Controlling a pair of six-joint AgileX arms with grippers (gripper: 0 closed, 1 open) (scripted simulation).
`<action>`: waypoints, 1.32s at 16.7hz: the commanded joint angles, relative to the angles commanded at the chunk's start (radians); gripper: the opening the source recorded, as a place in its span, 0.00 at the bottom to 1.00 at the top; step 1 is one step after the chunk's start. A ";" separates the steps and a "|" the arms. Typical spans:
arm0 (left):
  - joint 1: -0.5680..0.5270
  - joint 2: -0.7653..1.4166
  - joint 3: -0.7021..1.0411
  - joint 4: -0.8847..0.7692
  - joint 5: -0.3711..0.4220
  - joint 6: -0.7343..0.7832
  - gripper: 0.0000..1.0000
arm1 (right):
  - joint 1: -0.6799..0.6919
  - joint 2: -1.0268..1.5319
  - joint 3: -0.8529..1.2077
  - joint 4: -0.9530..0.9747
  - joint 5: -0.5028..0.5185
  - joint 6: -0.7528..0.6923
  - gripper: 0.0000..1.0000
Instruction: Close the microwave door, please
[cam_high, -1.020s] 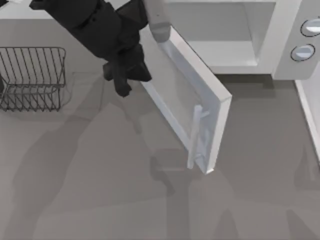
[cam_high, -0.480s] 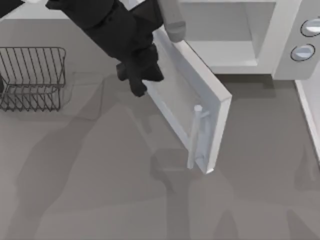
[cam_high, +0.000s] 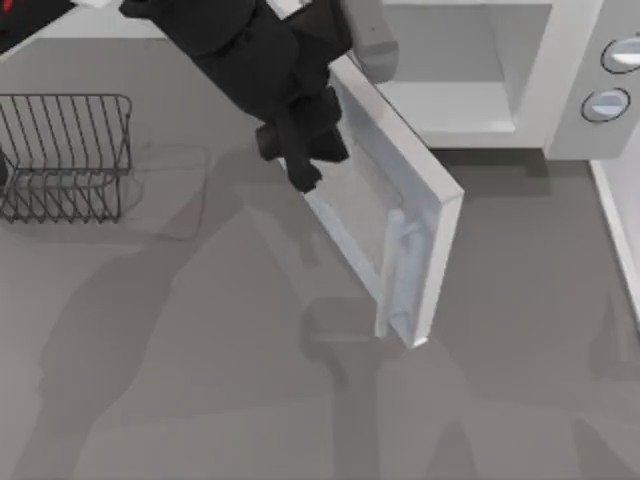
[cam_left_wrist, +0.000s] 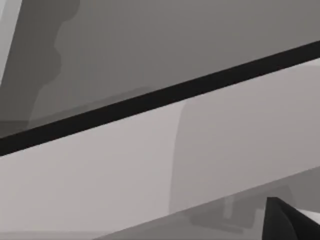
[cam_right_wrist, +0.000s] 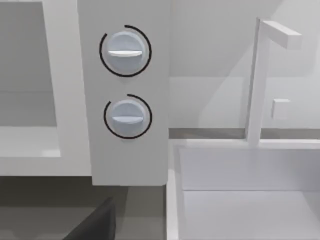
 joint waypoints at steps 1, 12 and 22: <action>-0.004 0.004 0.004 0.001 -0.002 -0.004 0.00 | 0.000 0.000 0.000 0.000 0.000 0.000 1.00; -0.044 0.039 0.052 0.005 -0.017 -0.047 0.00 | 0.000 0.000 0.000 0.000 0.000 0.000 1.00; -0.081 0.080 0.107 0.004 -0.032 -0.088 0.00 | 0.000 0.000 0.000 0.000 0.000 0.000 1.00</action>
